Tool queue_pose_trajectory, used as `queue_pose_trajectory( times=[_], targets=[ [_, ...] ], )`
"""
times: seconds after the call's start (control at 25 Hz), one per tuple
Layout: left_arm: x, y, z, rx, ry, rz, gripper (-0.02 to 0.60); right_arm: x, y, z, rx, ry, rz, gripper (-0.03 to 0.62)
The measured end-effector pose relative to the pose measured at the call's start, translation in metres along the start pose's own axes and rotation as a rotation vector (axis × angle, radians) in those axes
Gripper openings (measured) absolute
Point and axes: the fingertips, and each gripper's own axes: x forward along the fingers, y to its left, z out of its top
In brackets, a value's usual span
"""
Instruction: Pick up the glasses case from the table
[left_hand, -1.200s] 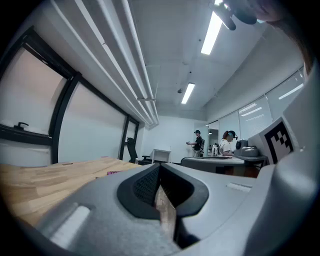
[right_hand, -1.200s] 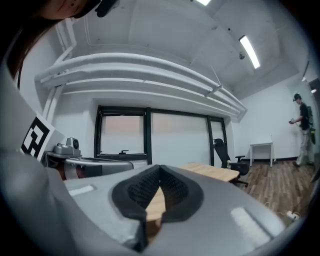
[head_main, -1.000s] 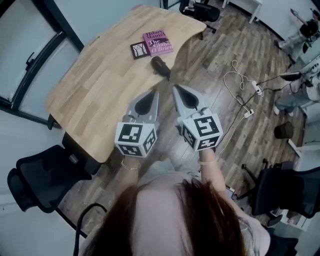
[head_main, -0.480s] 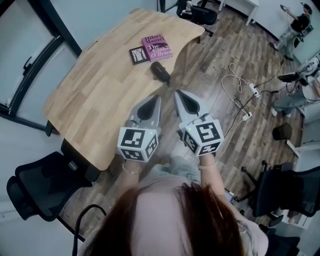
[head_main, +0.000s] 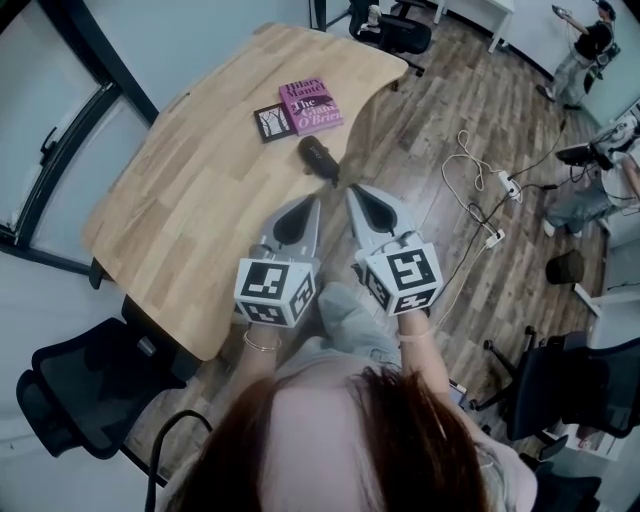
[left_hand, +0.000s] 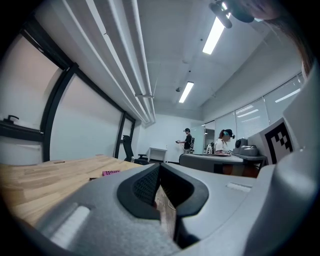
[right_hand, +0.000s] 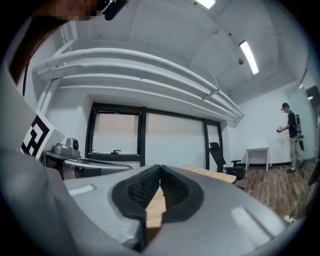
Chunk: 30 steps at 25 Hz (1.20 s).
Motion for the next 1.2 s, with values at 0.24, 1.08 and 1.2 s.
queue_pose_trajectory(
  times=[0.24, 1.08, 1.2],
  targets=[
    [0.024, 0.012, 0.001, 0.01, 0.0, 0.003, 0.009, 0.027, -0.015, -0.009, 0.006, 0.018, 0.009, 0.003],
    [0.115, 0.085, 0.001, 0.016, 0.013, 0.056, 0.009, 0.135, -0.061, -0.049, -0.005, 0.13, 0.077, 0.061],
    [0.13, 0.094, -0.002, 0.016, 0.018, 0.062, 0.009, 0.15, -0.069, -0.058, -0.001, 0.149, 0.083, 0.071]
  ],
)
